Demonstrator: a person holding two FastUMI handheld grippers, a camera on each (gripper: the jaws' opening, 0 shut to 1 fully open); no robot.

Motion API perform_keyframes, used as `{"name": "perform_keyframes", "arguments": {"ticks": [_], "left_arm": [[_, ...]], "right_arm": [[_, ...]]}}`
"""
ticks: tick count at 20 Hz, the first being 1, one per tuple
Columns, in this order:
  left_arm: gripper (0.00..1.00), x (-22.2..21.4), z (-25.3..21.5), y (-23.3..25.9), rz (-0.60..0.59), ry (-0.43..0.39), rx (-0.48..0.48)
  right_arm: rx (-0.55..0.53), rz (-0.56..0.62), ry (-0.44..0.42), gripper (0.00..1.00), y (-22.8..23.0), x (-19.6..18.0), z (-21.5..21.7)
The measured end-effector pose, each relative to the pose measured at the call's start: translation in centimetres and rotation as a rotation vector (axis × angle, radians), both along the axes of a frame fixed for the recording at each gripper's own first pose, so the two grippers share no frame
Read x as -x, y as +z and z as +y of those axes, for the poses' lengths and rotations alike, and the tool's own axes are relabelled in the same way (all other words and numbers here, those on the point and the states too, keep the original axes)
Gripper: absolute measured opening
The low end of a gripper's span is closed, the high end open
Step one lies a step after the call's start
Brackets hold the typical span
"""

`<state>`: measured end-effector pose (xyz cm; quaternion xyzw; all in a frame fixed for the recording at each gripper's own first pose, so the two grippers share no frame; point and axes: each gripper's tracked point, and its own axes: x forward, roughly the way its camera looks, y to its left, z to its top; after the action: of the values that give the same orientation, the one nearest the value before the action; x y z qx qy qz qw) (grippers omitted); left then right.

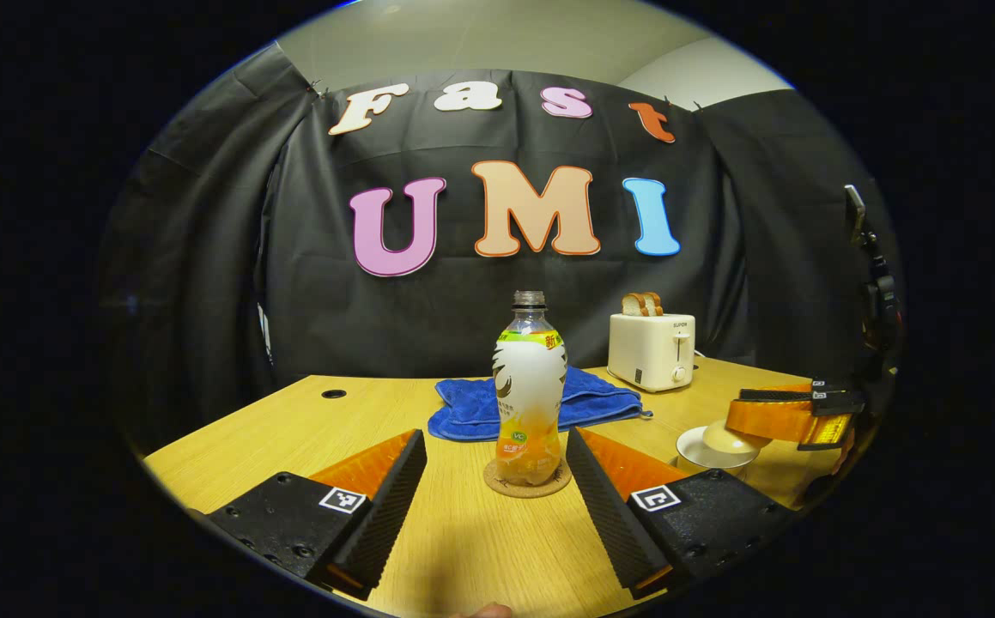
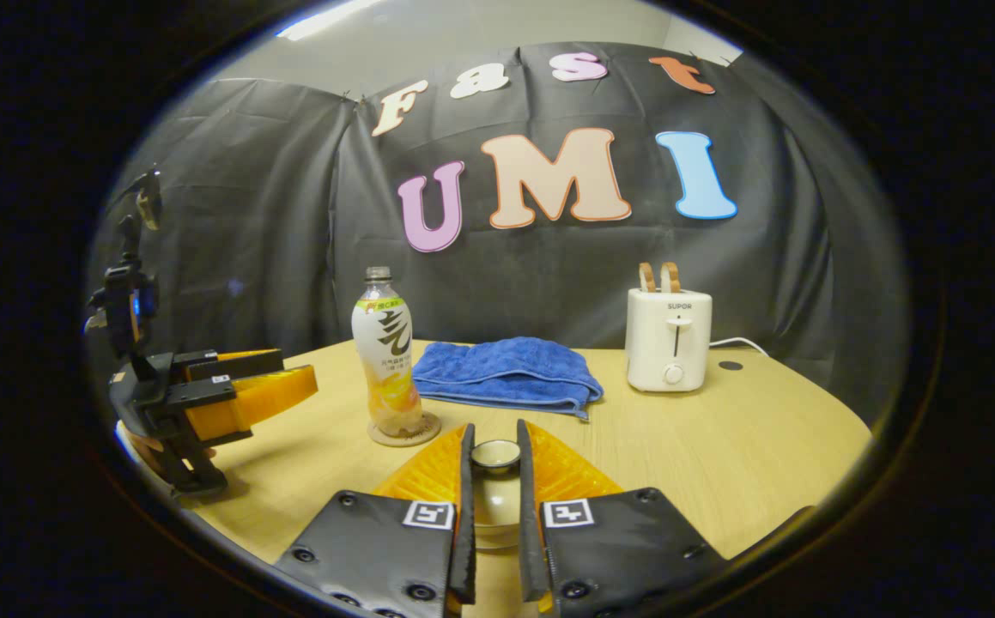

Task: Open the teacup lid with one hand, grasp the water bottle and pour water into the teacup with the other hand; after pouring, place the water bottle on the coaster and then close the teacup lid.

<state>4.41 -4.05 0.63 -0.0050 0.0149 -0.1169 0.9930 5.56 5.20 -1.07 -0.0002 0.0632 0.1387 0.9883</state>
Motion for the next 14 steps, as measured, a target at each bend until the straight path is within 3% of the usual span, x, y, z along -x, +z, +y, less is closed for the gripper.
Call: {"name": "perform_keyframes", "arguments": {"ticks": [14], "left_arm": [[0.97,3.3,-0.3,1.5,-0.043,-0.004,-0.013]], "right_arm": [[0.028,0.019,-0.007,0.24,-1.5,-1.0,1.0]]}}
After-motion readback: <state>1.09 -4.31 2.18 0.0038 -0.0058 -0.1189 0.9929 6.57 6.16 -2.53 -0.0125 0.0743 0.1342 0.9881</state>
